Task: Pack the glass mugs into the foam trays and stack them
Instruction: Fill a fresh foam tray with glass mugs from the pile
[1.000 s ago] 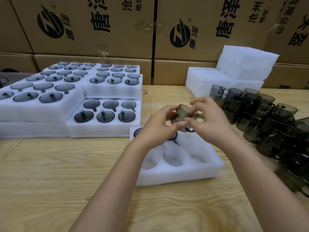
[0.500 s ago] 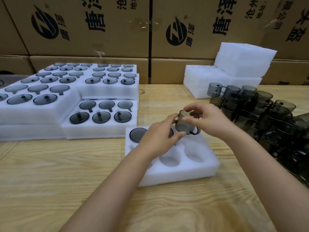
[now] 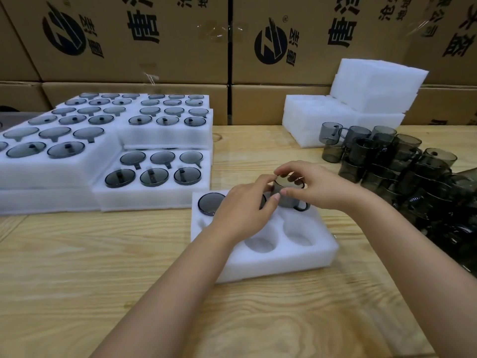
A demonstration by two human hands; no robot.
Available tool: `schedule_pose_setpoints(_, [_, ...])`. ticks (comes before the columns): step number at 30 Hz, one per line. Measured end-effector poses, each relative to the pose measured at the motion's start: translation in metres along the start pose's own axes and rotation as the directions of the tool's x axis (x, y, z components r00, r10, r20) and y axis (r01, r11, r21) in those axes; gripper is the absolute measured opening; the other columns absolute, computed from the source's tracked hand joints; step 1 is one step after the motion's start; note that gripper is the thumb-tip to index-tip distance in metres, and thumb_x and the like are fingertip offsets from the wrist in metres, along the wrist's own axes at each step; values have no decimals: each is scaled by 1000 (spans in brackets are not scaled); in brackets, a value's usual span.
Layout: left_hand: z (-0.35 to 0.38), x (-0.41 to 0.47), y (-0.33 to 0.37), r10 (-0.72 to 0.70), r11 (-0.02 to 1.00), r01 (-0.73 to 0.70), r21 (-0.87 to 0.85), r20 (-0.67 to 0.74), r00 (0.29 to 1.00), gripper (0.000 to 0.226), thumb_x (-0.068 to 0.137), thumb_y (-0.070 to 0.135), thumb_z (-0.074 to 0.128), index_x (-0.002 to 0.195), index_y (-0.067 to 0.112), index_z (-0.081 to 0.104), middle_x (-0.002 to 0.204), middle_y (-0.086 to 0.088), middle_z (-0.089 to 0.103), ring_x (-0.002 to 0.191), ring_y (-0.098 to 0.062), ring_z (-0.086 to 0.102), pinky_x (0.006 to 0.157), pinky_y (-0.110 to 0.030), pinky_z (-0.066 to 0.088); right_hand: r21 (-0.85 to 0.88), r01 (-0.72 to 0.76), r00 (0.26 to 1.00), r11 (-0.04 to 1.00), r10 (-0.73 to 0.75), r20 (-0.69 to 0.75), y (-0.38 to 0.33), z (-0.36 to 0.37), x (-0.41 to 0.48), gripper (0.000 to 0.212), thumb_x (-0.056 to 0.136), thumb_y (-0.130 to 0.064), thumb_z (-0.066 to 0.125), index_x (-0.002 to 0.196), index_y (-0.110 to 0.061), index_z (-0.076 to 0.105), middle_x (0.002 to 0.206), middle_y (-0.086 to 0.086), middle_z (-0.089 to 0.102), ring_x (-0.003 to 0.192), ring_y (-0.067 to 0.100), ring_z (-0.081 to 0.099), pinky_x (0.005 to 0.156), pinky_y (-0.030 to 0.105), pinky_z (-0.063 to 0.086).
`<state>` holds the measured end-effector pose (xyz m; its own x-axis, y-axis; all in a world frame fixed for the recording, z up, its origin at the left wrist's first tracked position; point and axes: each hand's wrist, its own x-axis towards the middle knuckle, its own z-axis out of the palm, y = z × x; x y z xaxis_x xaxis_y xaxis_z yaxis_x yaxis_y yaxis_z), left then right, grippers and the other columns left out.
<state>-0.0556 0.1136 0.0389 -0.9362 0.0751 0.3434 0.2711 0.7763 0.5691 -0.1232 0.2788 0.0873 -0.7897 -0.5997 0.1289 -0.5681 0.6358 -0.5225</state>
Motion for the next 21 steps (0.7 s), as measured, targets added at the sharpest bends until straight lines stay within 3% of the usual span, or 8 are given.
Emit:
schedule_pose_setpoints(4, [0, 1, 3, -2, 1000, 3, 21, -32, 999, 35, 95, 33, 49, 129, 24, 46, 116, -2, 65, 108, -24, 56, 86, -38, 43, 160, -67, 998, 985, 65, 20, -7, 5, 12, 37, 86, -23, 64, 122, -22, 56, 114, -2, 58, 104, 16, 57, 95, 31, 45])
schedule_pose_setpoints(8, [1, 0, 3, -51, 998, 53, 21, -65, 997, 30, 92, 28, 52, 121, 21, 49, 114, 0, 65, 102, -23, 58, 80, -41, 46, 175, -19, 999, 984, 14, 29, -11, 17, 17, 37, 85, -11, 57, 121, -17, 58, 111, -1, 64, 107, 14, 58, 98, 30, 44])
schedule_pose_setpoints(12, [1, 0, 4, -46, 998, 49, 39, -63, 997, 31, 90, 26, 53, 120, 20, 50, 110, 0, 66, 98, -24, 59, 78, -42, 47, 136, 47, 995, 990, -58, 79, -10, 14, 16, 38, 82, -10, 55, 114, -29, 57, 111, -6, 64, 104, 7, 57, 95, 29, 45])
schedule_pose_setpoints(17, [1, 0, 5, -35, 998, 39, 57, -72, 997, 33, 90, 25, 54, 122, 17, 52, 111, -3, 66, 100, -25, 59, 79, -43, 46, 104, 83, 980, 991, -99, 170, -9, 11, 21, 38, 81, -7, 54, 114, -26, 59, 111, -3, 63, 103, 14, 58, 94, 31, 46])
schedule_pose_setpoints(21, [4, 1, 4, -18, 995, 30, 96, -122, 992, 33, 88, 26, 57, 119, 16, 50, 107, -2, 65, 100, -25, 57, 77, -38, 45, 219, -58, 987, 974, 22, 160, -11, 14, 31, 36, 83, -24, 53, 119, -25, 58, 118, -5, 59, 103, 12, 56, 92, 27, 44])
